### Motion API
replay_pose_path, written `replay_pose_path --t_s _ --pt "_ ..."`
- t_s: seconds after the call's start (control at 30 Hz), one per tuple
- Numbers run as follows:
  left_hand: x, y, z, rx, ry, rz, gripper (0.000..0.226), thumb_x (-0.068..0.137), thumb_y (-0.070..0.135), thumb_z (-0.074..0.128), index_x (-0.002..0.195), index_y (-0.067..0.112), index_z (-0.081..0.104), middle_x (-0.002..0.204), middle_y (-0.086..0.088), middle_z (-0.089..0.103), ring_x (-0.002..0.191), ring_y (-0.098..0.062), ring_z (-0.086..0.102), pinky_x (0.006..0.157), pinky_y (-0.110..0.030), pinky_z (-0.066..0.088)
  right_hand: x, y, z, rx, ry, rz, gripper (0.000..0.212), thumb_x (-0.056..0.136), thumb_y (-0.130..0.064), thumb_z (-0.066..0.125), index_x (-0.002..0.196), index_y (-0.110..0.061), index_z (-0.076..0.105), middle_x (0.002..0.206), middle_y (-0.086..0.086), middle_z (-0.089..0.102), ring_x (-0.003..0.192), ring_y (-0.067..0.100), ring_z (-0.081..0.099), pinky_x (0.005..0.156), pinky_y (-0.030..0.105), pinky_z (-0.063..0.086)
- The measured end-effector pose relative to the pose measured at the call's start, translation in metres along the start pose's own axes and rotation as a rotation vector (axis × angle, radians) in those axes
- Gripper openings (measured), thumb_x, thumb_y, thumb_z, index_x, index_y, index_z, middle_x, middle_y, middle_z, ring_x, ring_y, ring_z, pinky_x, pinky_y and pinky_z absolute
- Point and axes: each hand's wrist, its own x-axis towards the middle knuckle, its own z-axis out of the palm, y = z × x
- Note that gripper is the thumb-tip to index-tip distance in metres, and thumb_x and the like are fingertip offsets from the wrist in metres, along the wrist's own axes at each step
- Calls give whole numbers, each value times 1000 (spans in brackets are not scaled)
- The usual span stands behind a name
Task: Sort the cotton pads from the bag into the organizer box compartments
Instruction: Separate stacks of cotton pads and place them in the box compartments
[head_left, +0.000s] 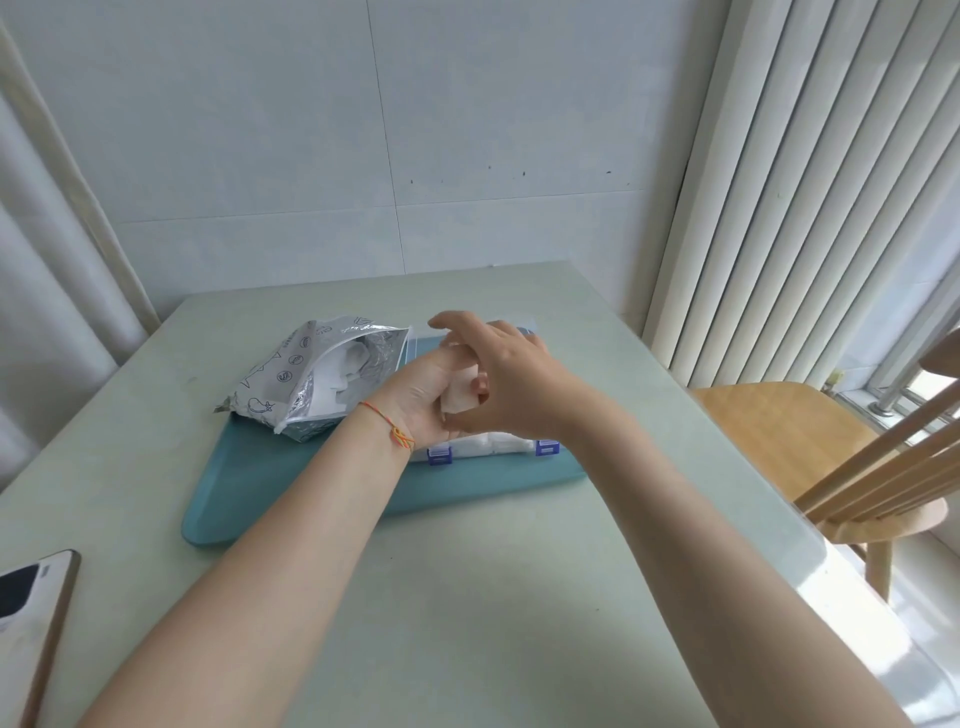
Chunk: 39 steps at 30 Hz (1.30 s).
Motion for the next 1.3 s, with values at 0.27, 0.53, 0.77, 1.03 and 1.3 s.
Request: replay_pose_path --t_s 0.27,0.53,0.77,1.03,1.3 --pt "1 -1 1 -30 18 -36 14 69 23 66 81 21 62 66 3 61 63 -11 60 60 -23 51 0 -2 -2 9 -46 -29 98 71 -25 77 152 -31 23 106 -13 55 89 5 47 92 36 41" --pt "2 -4 -3 -26 82 -59 4 83 14 60 80 16 61 64 0 60 64 -13 63 61 -23 52 2 1 -2 -10 -57 6 98 75 -22 76 154 -30 19 102 -13 46 88 11 45 88 33 39" --pt "1 -6 -9 47 63 -70 13 78 13 68 79 18 56 55 7 50 47 -5 42 47 -16 29 -1 12 -9 285 -67 225 72 80 -33 75 143 -29 41 133 -5 50 122 6 47 106 31 40" --pt "-1 -10 -3 354 -166 27 27 76 8 59 66 28 73 61 6 45 54 -7 40 51 -22 22 1 32 -8 546 -111 541 38 65 -34 63 97 -15 72 91 8 70 85 19 58 86 43 48" --pt "15 -11 -12 564 382 167 30 82 14 64 112 16 61 92 -5 66 77 -15 64 68 -32 53 0 62 -12 672 175 732 7 86 -10 64 91 -6 63 85 11 67 70 17 65 72 30 54"
